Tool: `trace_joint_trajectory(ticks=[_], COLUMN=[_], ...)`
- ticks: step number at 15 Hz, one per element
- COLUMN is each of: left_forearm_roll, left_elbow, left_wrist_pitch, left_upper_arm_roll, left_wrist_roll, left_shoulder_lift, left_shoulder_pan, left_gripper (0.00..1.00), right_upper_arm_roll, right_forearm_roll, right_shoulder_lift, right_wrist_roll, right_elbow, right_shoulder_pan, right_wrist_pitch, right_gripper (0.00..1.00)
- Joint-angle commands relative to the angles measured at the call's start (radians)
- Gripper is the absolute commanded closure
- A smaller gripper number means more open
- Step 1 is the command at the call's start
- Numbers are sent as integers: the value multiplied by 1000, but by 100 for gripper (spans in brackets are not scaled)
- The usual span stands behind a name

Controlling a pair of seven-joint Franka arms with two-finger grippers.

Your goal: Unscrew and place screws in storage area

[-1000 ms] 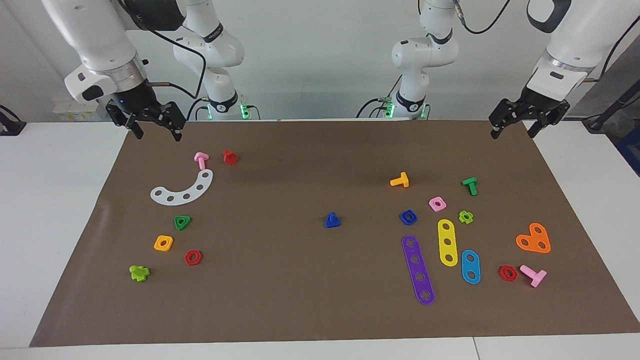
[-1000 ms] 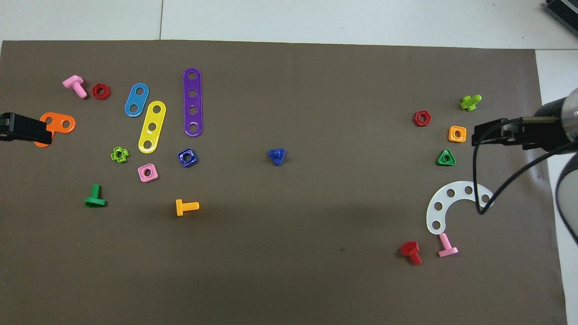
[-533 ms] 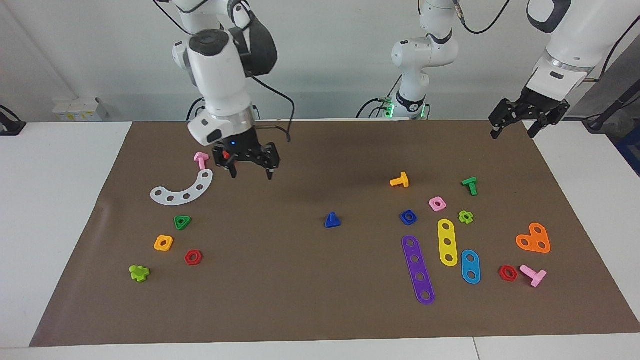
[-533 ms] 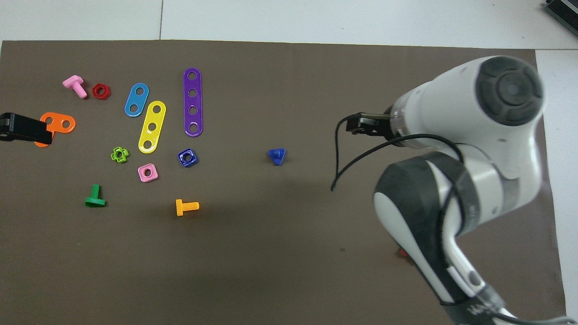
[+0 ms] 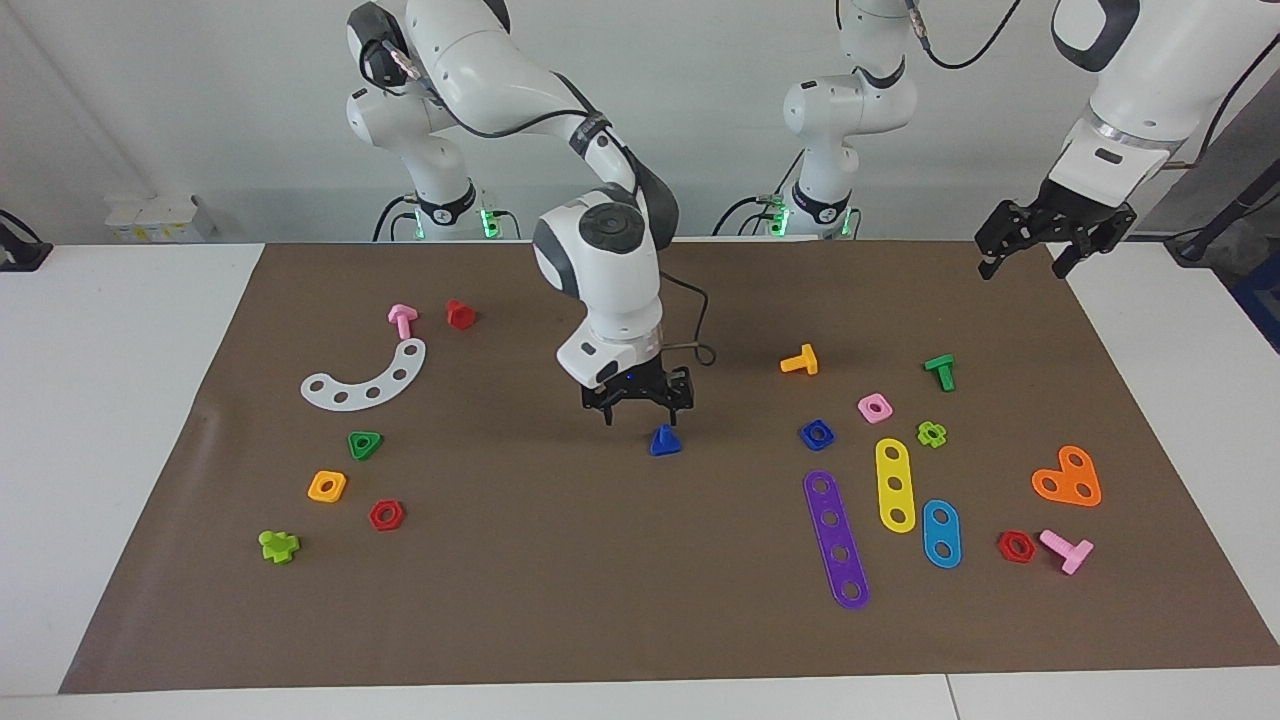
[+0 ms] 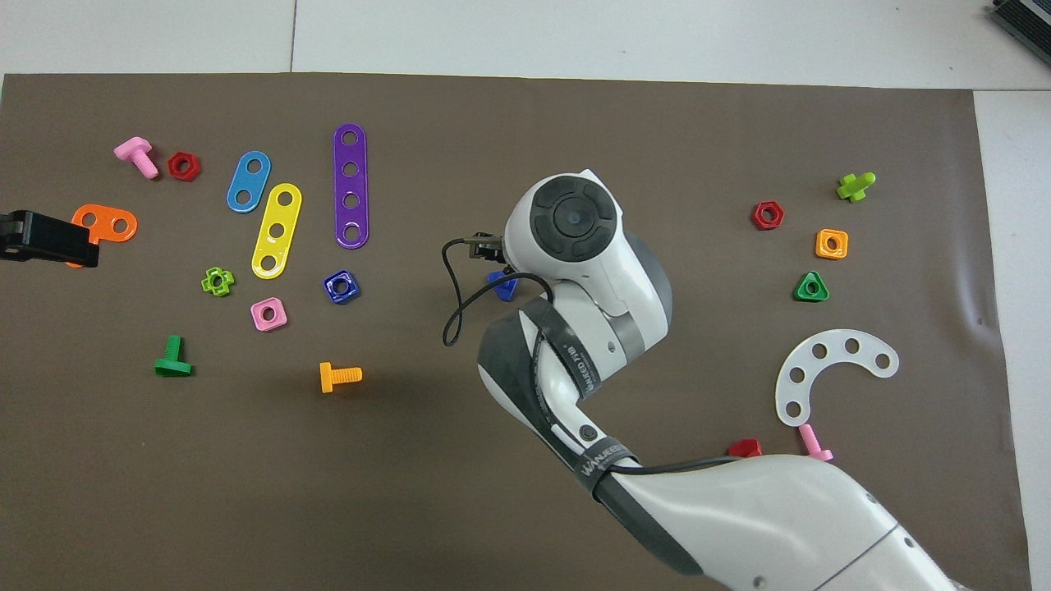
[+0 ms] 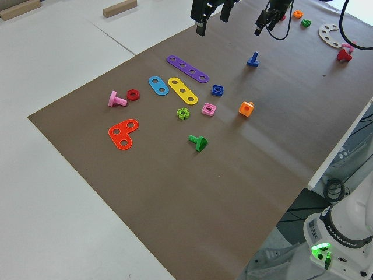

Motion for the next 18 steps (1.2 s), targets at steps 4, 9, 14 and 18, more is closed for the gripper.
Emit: trace_joint_trajectory(ticks=[4, 9, 14, 18], left_forearm_roll=[-8, -8, -8, -10], left_elbow=[-82, -84, -85, -85], left_wrist_pitch=[25, 23, 23, 23], left_upper_arm_roll=[-1, -1, 1, 1], left_wrist_roll=[18, 11, 10, 8], left_shoulder_lift=[-59, -59, -59, -59], left_shoulder_pan=[-3, 5, 8, 9], left_gripper=[0, 0, 0, 0], right_upper_arm_roll=[-4, -3, -3, -3], right_forearm_roll=[-52, -56, -58, -56], right_shoulder_lift=[66, 63, 66, 66], right_wrist_roll=[14, -10, -18, -26], right_elbow=[21, -28, -38, -39], right_shoulder_pan=[27, 27, 32, 33], right_wrist_pitch=[70, 101, 92, 96], right_gripper=[12, 39, 41, 46])
